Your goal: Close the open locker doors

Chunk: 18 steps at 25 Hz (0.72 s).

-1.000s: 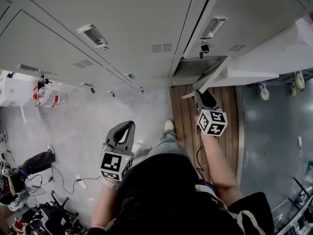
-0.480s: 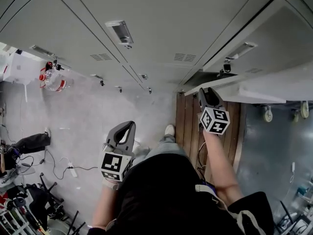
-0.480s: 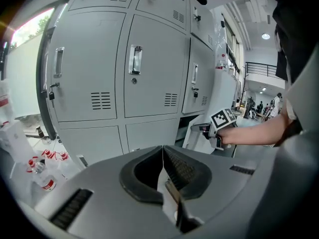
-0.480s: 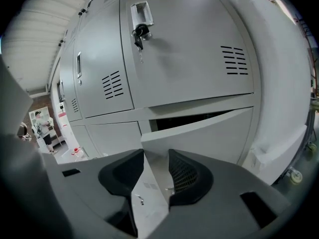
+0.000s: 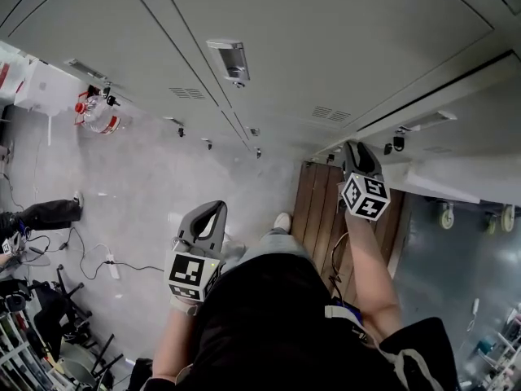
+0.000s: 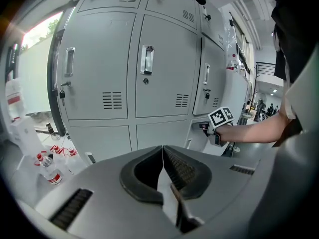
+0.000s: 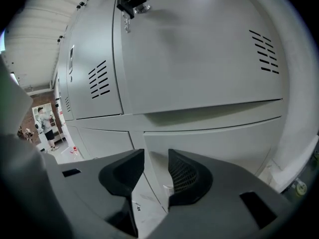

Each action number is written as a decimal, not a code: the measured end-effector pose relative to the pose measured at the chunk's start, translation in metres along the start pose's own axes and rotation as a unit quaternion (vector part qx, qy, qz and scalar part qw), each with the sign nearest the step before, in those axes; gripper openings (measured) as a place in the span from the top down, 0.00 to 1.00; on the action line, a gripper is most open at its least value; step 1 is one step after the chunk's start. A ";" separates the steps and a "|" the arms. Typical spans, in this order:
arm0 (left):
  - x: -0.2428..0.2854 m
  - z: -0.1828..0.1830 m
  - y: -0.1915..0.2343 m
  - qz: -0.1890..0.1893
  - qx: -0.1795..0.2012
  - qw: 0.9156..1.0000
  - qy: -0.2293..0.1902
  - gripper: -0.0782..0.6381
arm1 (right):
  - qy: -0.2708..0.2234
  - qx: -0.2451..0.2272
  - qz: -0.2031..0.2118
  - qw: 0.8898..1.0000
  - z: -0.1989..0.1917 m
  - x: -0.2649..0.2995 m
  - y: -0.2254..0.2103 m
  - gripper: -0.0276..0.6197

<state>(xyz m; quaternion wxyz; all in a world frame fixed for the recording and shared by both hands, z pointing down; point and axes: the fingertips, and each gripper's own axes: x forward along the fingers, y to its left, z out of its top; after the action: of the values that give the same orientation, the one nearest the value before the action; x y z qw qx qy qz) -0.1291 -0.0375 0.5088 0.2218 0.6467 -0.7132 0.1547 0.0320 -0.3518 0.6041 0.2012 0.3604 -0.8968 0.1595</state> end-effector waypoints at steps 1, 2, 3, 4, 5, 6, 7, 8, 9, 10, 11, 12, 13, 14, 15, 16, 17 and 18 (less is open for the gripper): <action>0.000 0.001 0.001 0.001 0.002 1.000 -0.001 0.86 | -0.001 -0.001 -0.002 1.000 0.002 0.003 -0.001 0.68; 0.000 0.001 0.003 0.005 0.001 1.000 -0.001 0.86 | -0.002 -0.002 -0.006 1.000 0.003 0.006 -0.003 0.68; 0.000 0.001 0.006 0.010 -0.002 1.000 -0.002 0.86 | -0.003 -0.003 -0.012 1.000 0.004 0.007 -0.005 0.71; -0.001 0.000 0.009 0.015 -0.006 1.000 -0.002 0.86 | -0.005 -0.005 -0.017 1.000 0.004 0.007 -0.007 0.76; -0.001 0.000 0.011 0.019 -0.008 1.000 -0.003 0.86 | -0.008 -0.008 -0.020 1.000 0.003 0.007 -0.007 0.76; -0.002 0.000 0.013 0.022 -0.009 1.000 -0.003 0.86 | -0.010 -0.012 -0.021 1.000 0.003 0.007 -0.007 0.76; -0.002 0.000 0.015 0.023 -0.009 1.000 -0.002 0.86 | -0.011 -0.015 -0.021 1.000 0.003 0.007 -0.007 0.76; -0.003 0.002 0.016 0.024 -0.008 1.000 -0.003 0.86 | -0.011 -0.016 -0.022 1.000 0.004 0.007 -0.008 0.76; -0.004 0.003 0.017 0.024 -0.006 1.000 -0.003 0.86 | -0.011 -0.017 -0.023 1.000 0.004 0.007 -0.008 0.76; -0.005 0.004 0.017 0.024 -0.004 1.000 -0.003 0.86 | -0.011 -0.017 -0.024 1.000 0.003 0.007 -0.007 0.76; -0.006 0.004 0.017 0.023 -0.002 1.000 -0.003 0.86 | -0.011 -0.018 -0.025 0.999 0.003 0.007 -0.007 0.76; -0.007 0.003 0.017 0.021 0.000 1.000 -0.003 0.86 | -0.011 -0.018 -0.026 0.999 0.003 0.006 -0.008 0.76; -0.008 0.002 0.018 0.021 0.000 1.000 -0.003 0.86 | -0.011 -0.017 -0.026 0.999 0.004 0.006 -0.008 0.76; -0.009 0.002 0.019 0.024 -0.002 1.000 -0.001 0.86 | -0.011 -0.016 -0.026 0.999 0.004 0.006 -0.008 0.76; -0.010 0.002 0.020 0.028 -0.005 1.000 0.000 0.86 | -0.009 -0.014 -0.025 1.000 0.004 0.006 -0.008 0.76; -0.012 0.001 0.021 0.029 -0.006 1.000 0.000 0.86 | -0.007 -0.011 -0.023 1.000 0.003 0.006 -0.007 0.76; -0.013 0.000 0.021 0.026 -0.005 1.000 -0.001 0.86 | -0.006 -0.008 -0.021 1.000 0.003 0.006 -0.006 0.76; -0.014 -0.002 0.020 0.024 -0.005 1.000 -0.003 0.86 | -0.004 -0.005 -0.019 1.000 0.003 0.006 -0.005 0.76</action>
<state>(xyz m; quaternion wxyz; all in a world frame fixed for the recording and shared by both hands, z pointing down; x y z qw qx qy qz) -0.1480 -0.0218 0.5045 0.2190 0.6287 -0.7299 0.1547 0.0309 -0.3599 0.6047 0.2019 0.3771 -0.8914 0.1498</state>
